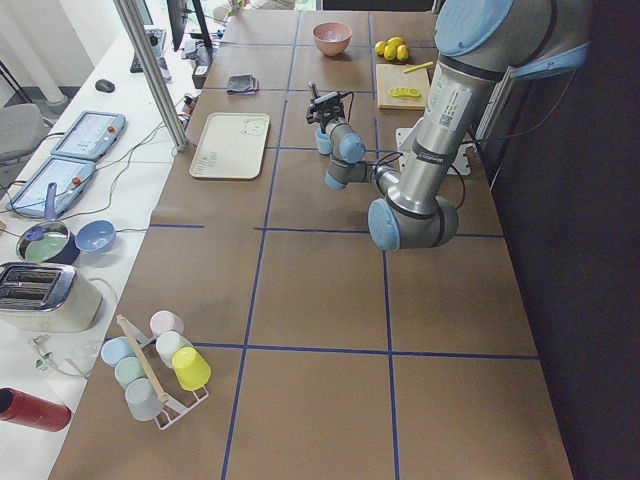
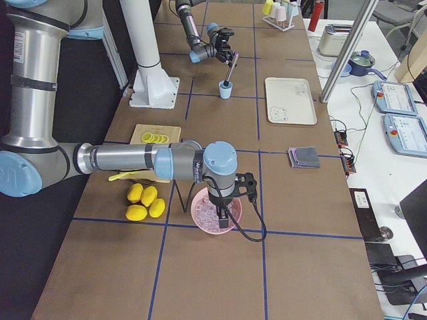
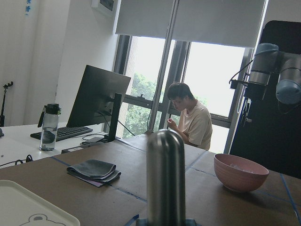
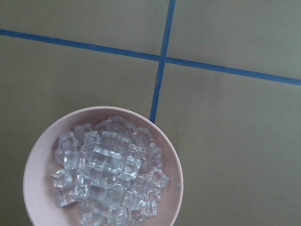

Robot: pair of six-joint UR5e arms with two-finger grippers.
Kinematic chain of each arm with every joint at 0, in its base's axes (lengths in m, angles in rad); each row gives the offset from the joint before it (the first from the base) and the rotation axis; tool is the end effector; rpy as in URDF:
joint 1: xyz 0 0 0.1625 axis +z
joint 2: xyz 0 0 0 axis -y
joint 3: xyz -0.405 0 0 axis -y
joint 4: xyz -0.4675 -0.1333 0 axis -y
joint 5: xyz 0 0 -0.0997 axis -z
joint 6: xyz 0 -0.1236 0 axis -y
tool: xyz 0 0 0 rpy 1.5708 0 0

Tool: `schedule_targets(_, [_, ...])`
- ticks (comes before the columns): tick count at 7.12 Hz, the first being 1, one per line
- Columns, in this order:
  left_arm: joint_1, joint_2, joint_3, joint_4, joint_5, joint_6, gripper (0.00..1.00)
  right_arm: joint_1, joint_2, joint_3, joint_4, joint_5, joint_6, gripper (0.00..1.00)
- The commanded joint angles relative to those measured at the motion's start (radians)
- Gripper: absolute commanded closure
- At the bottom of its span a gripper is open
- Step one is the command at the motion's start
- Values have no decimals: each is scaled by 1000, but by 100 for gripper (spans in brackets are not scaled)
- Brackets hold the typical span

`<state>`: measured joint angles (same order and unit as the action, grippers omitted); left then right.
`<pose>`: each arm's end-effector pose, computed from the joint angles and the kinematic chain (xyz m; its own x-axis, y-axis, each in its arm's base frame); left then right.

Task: Mash ice and strawberries in cup
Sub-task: 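Push the muddler down into the cup to mash the contents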

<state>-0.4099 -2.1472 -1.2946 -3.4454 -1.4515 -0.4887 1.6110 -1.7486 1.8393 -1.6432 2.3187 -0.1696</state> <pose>0.5938 -0.4194 0.2121 0.1841 0.8758 -0.4461 0.6879 0.2094 0.6950 0.0691 -0.4929 0.6075 0.7293 -0.1518 0.6671 0.0841 0.9876 0.1328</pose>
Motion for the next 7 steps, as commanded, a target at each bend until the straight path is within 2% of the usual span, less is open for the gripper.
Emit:
schedule_targets(1, [19,-3,32,-3,36,1,100,1,1,0,0,1,-1,0])
schedule_targets(3, [57,-14,31,-8,48,77,100,0,1,0,-1,-1,1,0])
schedule_targets(5, [51,-29,-4,-1,46,73,100,1,1,0,0,-1,1,0])
schedule_targets(7, [17,-57,-101,107,43,58,100,1,0,0,-1,-1,-1,0])
